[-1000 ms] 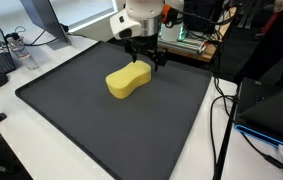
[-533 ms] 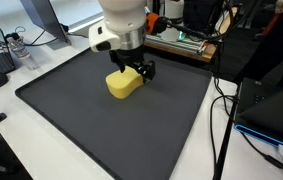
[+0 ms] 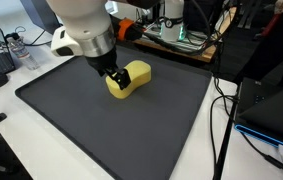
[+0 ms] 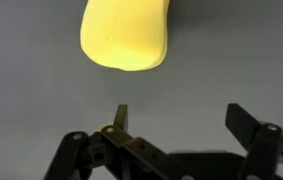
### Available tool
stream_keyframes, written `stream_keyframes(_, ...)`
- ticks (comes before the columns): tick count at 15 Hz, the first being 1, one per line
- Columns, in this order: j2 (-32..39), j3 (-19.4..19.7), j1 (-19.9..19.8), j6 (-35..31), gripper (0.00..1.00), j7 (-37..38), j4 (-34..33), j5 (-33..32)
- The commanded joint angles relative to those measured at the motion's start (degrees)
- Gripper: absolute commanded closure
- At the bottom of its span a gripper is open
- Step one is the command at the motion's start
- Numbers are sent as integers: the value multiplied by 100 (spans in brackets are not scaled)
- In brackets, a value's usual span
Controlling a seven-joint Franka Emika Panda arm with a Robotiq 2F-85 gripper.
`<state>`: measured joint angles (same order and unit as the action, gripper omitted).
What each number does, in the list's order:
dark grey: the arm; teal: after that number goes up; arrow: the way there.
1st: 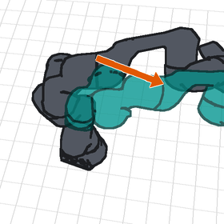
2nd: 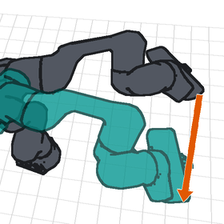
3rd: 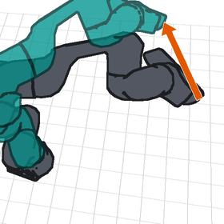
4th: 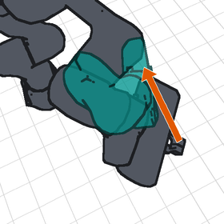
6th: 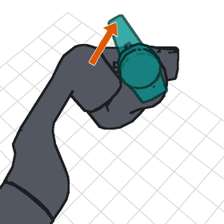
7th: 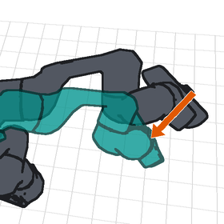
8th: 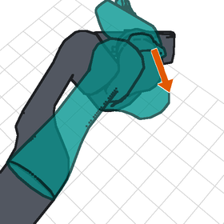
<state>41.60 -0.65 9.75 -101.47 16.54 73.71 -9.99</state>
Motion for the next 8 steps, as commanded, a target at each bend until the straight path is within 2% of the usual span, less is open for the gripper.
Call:
stream_keyframes(1, 427, 65, -196, 376, 0, -178, -805, 281)
stream_keyframes(5, 572, 23, -577, 498, 0, -353, -1095, 715)
stream_keyframes(8, 580, -43, -911, 439, 0, -949, -1140, 990)
